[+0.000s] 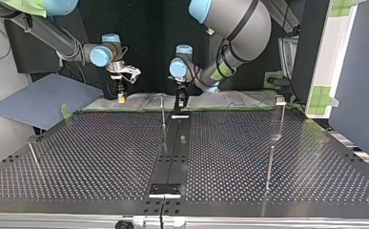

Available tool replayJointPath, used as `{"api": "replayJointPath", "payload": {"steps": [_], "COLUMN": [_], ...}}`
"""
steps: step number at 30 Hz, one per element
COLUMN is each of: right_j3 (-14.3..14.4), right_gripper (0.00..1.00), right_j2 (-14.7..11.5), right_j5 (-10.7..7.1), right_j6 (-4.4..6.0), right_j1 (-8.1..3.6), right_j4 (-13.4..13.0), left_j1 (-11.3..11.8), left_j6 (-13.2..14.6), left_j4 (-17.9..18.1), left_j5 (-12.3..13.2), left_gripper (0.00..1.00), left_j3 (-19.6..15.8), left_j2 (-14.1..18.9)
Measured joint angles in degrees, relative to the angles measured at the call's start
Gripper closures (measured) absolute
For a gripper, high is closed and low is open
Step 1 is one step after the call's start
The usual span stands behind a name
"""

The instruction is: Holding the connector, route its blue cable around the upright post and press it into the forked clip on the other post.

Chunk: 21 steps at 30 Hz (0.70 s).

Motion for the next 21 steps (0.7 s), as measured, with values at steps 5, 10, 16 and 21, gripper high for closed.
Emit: {"api": "replayJointPath", "payload": {"steps": [5, 10, 16, 21], "right_j3": [-1.6, -3.8, -6.0, -8.0], "right_gripper": [0.98, 0.98, 0.98, 0.98], "right_j2": [1.4, 3.6, 4.3, 4.3], "right_j5": [1.96, 2.99, 3.11, 3.27], "right_j6": [0.32, 0.14, 0.10, 0.05], "right_j1": [-0.40, -0.54, -0.79, -1.23], "right_j4": [1.3, 3.2, 4.6, 6.1], "left_j1": [0.6, 1.2, 2.2, 2.9], "left_j6": [-0.3, -0.3, -0.3, -0.3], "left_j4": [-1.4, -3.1, -4.4, -5.1], "left_j5": [1.2, 2.0, 2.9, 3.5], "left_gripper": [0.87, 0.87, 0.87, 0.87], "left_j3": [1.3, 2.3, 3.1, 3.8], "left_j2": [0.0, 0.0, 0.0, 0.0]}}
